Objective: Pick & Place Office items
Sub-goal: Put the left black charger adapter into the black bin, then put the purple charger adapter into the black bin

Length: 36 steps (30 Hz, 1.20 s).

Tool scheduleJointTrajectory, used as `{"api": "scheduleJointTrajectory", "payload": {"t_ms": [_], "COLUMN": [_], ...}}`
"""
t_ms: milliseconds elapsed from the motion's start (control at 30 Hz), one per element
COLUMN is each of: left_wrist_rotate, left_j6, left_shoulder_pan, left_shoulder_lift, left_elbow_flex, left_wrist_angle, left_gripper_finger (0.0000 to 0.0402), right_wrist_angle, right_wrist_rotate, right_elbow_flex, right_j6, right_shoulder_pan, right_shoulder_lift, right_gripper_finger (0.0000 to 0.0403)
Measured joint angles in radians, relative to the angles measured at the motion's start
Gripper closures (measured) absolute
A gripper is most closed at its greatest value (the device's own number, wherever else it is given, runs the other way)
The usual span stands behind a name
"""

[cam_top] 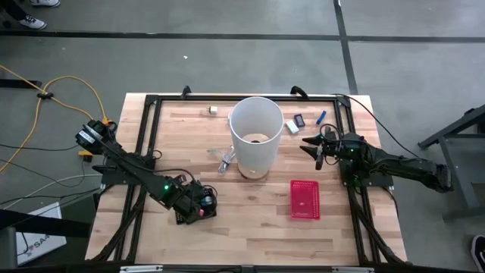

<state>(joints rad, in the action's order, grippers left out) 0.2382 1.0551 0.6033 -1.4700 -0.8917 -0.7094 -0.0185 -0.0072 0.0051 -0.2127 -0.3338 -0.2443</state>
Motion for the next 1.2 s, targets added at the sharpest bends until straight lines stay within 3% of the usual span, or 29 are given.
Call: {"api": "scheduleJointTrajectory", "payload": {"t_ms": [433,700,833,1000,1200], "left_wrist_rotate": [0.0,0.005,0.077,0.107,0.007], "left_j6": [0.0,-0.004,-0.051,-0.132,-0.262], "left_shoulder_pan": [0.0,0.009,0.001,-0.077,-0.243], "left_shoulder_lift": [0.008,0.12,0.185,0.237,0.252], "left_elbow_flex": [0.0,0.0,0.0,0.0,0.0], "left_wrist_angle": [0.0,0.008,0.001,-0.038,-0.061], "left_gripper_finger": [0.0226,0.0226,0.0226,0.0226,0.0226], "right_wrist_angle": [0.0,0.0,0.0,0.0,0.0], "right_wrist_rotate": [0.0,0.0,0.0,0.0,0.0], "right_elbow_flex": [0.0,0.0,0.0,0.0,0.0], "right_j6": [0.0,0.0,0.0,0.0,0.0], "right_shoulder_pan": [0.0,0.0,0.0,0.0,0.0], "right_shoulder_lift": [0.0,0.0,0.0,0.0,0.0], "right_gripper_finger": [0.0243,0.0243,0.0243,0.0243,0.0243]}}
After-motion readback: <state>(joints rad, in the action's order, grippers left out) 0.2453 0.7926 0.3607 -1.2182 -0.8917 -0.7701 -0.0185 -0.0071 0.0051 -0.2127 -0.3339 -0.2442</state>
